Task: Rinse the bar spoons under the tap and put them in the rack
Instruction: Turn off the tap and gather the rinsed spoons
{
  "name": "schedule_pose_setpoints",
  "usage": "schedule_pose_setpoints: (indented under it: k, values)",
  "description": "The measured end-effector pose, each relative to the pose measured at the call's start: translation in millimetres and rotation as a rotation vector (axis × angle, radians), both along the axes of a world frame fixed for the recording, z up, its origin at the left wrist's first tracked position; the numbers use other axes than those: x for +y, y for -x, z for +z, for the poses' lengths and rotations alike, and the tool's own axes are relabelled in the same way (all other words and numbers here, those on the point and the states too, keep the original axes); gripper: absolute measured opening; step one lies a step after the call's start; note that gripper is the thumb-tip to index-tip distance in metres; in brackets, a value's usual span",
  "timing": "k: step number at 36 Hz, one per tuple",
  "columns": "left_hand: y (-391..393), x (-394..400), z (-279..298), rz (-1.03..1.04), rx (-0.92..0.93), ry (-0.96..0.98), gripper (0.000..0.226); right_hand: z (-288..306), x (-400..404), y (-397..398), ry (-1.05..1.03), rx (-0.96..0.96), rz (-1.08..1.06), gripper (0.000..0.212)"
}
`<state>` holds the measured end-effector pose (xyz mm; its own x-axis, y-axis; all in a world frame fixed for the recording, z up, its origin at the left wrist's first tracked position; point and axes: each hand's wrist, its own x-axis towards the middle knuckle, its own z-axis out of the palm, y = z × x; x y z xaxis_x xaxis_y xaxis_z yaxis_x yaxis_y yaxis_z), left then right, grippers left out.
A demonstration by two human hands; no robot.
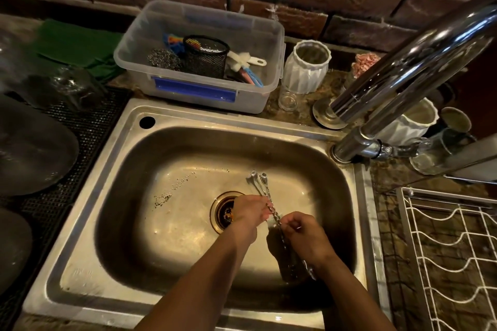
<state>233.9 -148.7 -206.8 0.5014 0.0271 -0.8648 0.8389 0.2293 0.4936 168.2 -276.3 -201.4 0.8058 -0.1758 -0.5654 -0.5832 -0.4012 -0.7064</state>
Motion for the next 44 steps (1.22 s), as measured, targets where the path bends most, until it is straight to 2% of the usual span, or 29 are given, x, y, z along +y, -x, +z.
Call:
schedule_pose_setpoints:
  k: [5,10,14,17,24,29,32,36,41,44]
  values:
    - [-9,15,17,0.028,-0.016,0.058,0.021,21,9,-1,-0.045,0.023,0.055,0.017]
    - [-21,35,38,0.014,-0.038,0.086,0.011,47,24,-5,-0.270,0.072,-0.026,0.015]
    - [-25,52,59,-0.003,-0.067,0.070,0.012,71,33,-6,-0.333,0.092,-0.006,0.007]
    - [-25,62,80,-0.012,-0.082,0.056,0.015,91,39,-7,-0.368,0.107,-0.006,0.011]
    - [-22,81,133,-0.084,-0.150,0.037,0.007,142,60,-5,-0.358,0.067,0.038,0.012]
    - [-15,95,167,-0.141,-0.227,0.008,0.017,180,78,7,-0.364,0.040,0.047,0.012]
    - [-9,106,190,-0.135,-0.269,-0.012,0.007,203,89,15,-0.367,0.003,0.064,0.011]
    - [1,120,216,-0.092,-0.338,-0.002,0.024,238,105,26,-0.313,-0.061,0.090,0.009]
    - [15,136,261,-0.078,-0.365,0.014,0.004,290,123,37,-0.217,-0.083,0.173,0.018]
    - [24,145,287,-0.092,-0.388,0.010,0.007,320,132,42,-0.186,-0.082,0.201,0.019]
